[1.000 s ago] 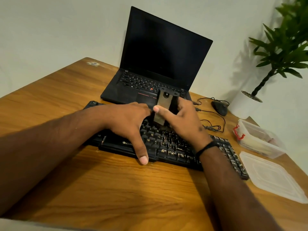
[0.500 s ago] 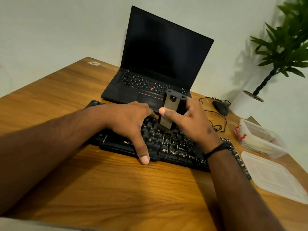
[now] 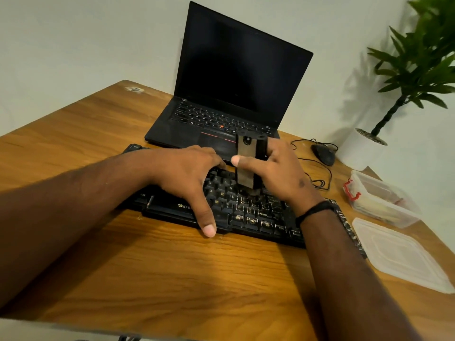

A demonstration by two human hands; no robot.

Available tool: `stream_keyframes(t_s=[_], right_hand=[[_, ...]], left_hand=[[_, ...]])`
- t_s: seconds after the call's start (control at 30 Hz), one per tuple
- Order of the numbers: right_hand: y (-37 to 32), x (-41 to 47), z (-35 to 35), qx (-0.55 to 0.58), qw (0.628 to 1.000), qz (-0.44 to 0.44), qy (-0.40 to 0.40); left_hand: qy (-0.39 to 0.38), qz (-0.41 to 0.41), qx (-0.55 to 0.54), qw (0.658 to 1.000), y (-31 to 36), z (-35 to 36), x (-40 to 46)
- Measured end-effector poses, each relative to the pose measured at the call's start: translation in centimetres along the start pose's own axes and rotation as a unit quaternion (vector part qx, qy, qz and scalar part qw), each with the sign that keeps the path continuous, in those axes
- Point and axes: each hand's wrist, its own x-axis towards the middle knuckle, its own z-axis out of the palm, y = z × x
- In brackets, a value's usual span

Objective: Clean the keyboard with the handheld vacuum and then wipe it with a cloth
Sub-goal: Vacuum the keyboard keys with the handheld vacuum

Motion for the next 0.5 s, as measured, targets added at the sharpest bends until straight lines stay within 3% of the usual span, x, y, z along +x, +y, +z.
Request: stream_keyframes(t_s=[0.13,0.23,0.3,0.5], right_hand=[[0.6,0.0,-2.1,-0.022,0.998,0.063,-0.014],[0.7,-0.5,-1.7,-0.003,0.999,0.014,0.049],[0.4,-0.6,-0.7,0.002,0.999,-0.01,0.051],[0.7,-0.7,-3.1,-0.036,0.992,0.122,0.006]], left_hand=[[0.001,0.002,-0.01,1.0,0.0,0.0,0.0],[0.004,0.004,-0.012,1.0,-0.1,0.0,0.0],[0.005,0.006,-0.014,1.0,-0.1,0.0,0.0],[0.011,0.012,-0.017,1.0,-0.1,0.0,0.0]])
